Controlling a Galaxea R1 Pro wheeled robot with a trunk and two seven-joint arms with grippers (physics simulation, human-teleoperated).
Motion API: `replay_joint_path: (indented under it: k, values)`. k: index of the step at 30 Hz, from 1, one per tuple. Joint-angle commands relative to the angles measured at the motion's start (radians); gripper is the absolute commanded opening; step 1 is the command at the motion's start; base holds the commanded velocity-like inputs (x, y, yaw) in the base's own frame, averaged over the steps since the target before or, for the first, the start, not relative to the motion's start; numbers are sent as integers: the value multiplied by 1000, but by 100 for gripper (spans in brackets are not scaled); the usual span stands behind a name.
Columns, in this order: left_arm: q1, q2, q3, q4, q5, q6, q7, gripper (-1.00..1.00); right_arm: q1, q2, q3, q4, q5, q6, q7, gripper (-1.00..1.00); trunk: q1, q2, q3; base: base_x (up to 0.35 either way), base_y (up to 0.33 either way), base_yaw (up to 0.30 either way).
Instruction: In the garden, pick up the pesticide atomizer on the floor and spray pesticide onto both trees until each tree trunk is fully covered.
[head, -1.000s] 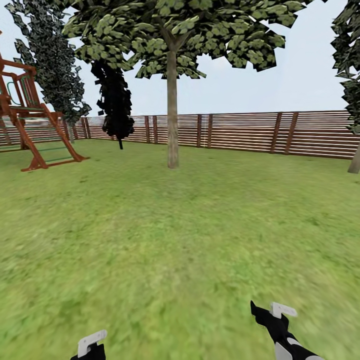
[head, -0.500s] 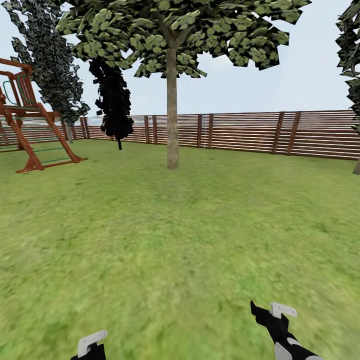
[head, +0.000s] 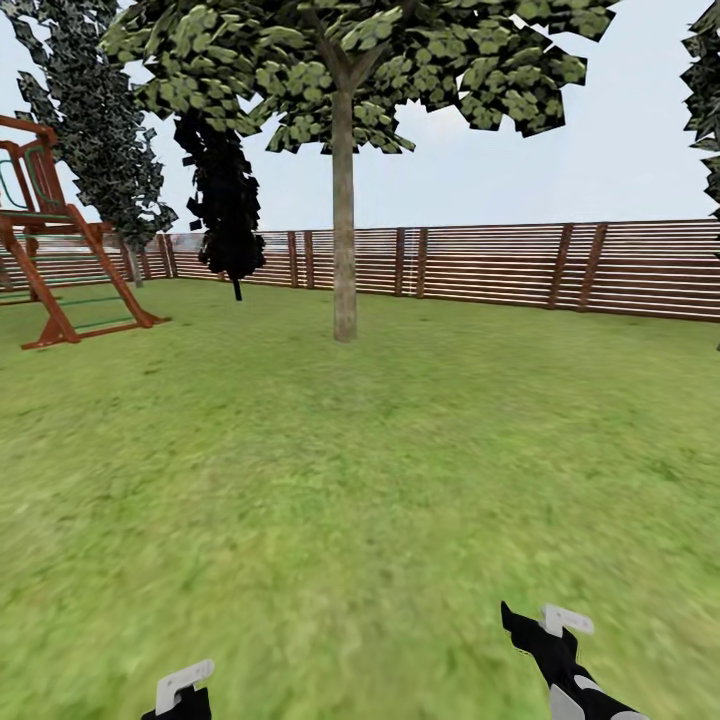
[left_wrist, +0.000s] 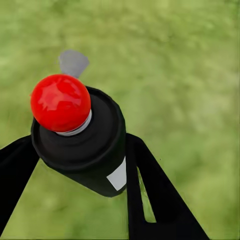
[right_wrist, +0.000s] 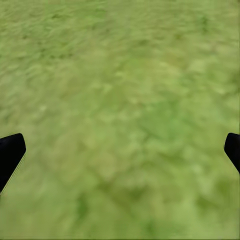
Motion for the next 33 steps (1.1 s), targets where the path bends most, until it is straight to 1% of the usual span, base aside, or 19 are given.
replay_joint_path:
  k: [1,33]
  values:
    - [0,0,-6,-1,10,-2,-4,-100,-1,0,-7,1,-5,-3,10,100,0,0,-1,330,0,0]
    - [0,0,-6,-1,10,-2,-4,-100,-1,0,-7,1,-5,-3,10,100,0,0,-1,330,0,0]
